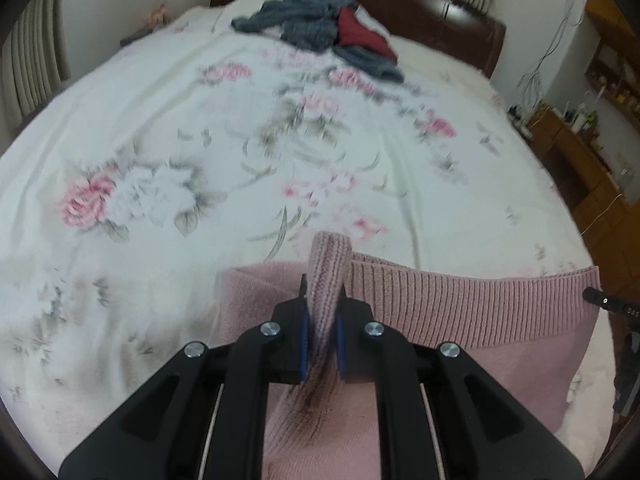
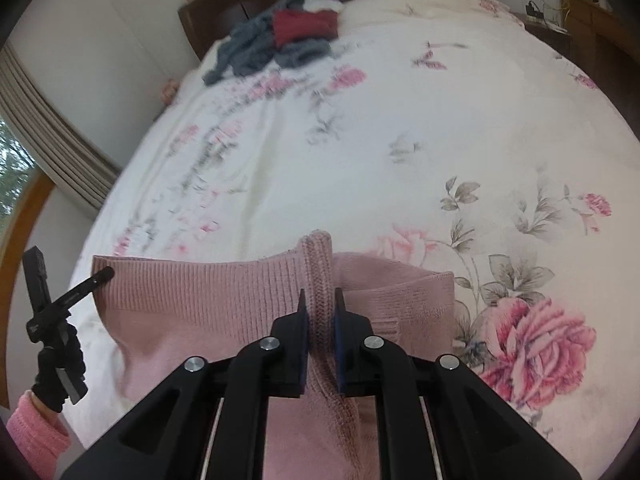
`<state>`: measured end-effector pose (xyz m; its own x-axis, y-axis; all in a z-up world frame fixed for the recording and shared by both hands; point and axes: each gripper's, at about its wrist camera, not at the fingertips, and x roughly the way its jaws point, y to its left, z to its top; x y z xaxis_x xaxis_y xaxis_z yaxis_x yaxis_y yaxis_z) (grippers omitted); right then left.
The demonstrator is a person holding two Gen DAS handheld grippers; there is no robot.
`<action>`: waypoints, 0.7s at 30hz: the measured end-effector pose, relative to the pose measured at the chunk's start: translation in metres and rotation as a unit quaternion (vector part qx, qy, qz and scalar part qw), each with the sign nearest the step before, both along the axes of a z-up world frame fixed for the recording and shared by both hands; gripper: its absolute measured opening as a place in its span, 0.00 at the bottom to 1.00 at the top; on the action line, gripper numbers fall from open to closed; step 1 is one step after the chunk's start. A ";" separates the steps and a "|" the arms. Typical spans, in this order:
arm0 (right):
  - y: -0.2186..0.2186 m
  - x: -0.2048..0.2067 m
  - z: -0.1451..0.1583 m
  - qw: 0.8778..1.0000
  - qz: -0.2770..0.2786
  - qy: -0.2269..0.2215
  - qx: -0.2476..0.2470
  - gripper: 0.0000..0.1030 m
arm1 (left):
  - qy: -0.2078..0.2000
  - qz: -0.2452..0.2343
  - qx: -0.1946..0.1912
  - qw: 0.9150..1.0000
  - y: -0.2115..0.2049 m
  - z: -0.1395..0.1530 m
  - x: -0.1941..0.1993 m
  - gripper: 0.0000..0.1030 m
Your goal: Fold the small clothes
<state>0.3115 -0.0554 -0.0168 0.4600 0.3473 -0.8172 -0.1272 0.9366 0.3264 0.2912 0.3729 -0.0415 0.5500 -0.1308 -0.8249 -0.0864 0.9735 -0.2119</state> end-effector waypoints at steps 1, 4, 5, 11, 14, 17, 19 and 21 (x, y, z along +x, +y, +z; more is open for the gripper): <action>0.001 0.003 -0.008 1.000 0.000 0.005 -0.004 0.10 | 0.009 0.003 0.002 1.000 0.001 -0.012 0.003 0.08; 0.003 0.012 -0.027 1.000 -0.002 0.019 -0.018 0.10 | 0.025 0.011 0.004 1.000 0.003 -0.033 0.010 0.09; 0.002 0.015 -0.035 0.999 -0.004 0.024 -0.022 0.10 | 0.030 0.014 0.003 0.999 0.004 -0.039 0.012 0.09; -0.011 0.024 -0.053 0.998 -0.032 0.048 -0.038 0.19 | 0.070 0.049 0.017 0.996 0.021 -0.060 0.019 0.30; -0.024 0.014 -0.048 0.998 -0.043 0.045 -0.032 0.24 | 0.062 0.084 -0.006 0.995 0.040 -0.054 0.008 0.36; -0.037 -0.010 -0.037 0.998 -0.047 0.041 -0.020 0.32 | 0.052 0.087 -0.029 0.994 0.046 -0.041 -0.012 0.37; -0.042 -0.031 -0.031 0.998 -0.043 0.045 -0.003 0.34 | 0.047 0.071 -0.021 0.996 0.039 -0.032 -0.029 0.42; -0.044 -0.054 -0.030 0.998 -0.038 0.053 0.009 0.35 | 0.046 0.045 -0.017 0.998 0.027 -0.026 -0.051 0.47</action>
